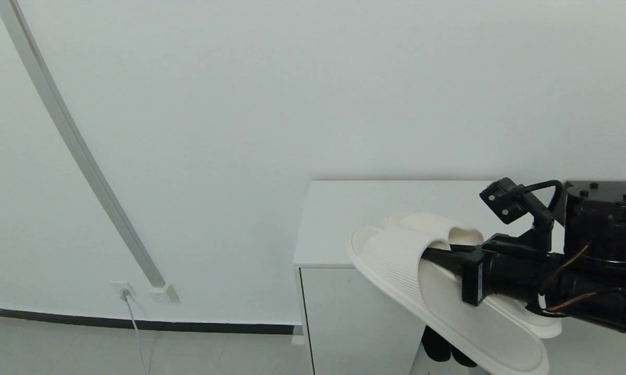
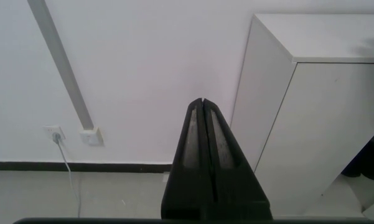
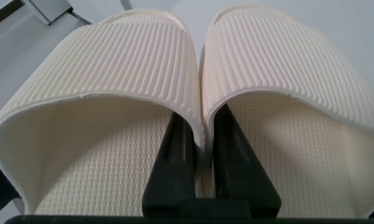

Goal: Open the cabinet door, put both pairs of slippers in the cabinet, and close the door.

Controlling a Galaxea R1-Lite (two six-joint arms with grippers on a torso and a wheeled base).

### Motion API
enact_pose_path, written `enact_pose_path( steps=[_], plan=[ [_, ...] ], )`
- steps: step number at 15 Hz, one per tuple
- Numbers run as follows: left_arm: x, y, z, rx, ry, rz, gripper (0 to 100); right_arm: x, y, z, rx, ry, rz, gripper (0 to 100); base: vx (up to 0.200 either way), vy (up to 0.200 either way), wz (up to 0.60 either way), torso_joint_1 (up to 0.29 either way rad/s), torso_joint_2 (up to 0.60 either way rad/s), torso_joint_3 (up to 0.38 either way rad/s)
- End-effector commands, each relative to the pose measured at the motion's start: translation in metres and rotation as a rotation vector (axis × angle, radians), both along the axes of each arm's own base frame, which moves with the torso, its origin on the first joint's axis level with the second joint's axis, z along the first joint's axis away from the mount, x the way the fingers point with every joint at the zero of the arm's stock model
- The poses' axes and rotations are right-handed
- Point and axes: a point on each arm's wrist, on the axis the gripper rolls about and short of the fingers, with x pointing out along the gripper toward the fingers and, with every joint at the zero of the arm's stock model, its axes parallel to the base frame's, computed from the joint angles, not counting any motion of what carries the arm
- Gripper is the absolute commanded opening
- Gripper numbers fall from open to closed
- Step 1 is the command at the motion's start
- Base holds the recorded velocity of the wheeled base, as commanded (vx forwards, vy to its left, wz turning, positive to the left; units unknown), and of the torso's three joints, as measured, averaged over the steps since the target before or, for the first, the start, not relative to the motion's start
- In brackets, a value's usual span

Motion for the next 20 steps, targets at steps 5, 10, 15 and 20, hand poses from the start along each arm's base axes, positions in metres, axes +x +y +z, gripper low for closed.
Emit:
enact_pose_path(
  steps=[5, 10, 15, 20],
  plan=[
    [0.0, 0.0, 0.0, -0.002, 0.001, -0.001, 0, -0.007, -0.004, 0.004, 0.011, -0.011, 0.006, 0, 0.0, 0.0, 0.0, 0.0, 0.0, 0.0],
    [0.0, 0.0, 0.0, -0.003, 0.001, -0.001, 0, -0.008, 0.003, 0.001, 0.008, 0.0, 0.034, 0, -0.16, 0.0, 0.0, 0.007, 0.0, -0.001],
    [0.0, 0.0, 0.0, -0.006, 0.001, -0.001, 0, 0.008, 0.015, -0.014, -0.021, -0.001, -0.03, 0, -0.2, 0.0, 0.0, -0.004, 0.0, 0.007],
    [0.0, 0.0, 0.0, -0.008, 0.001, -0.001, 0, 0.007, 0.034, -0.025, -0.005, -0.051, -0.042, 0, 0.0, 0.0, 0.0, 0.0, 0.0, 0.0]
  ],
)
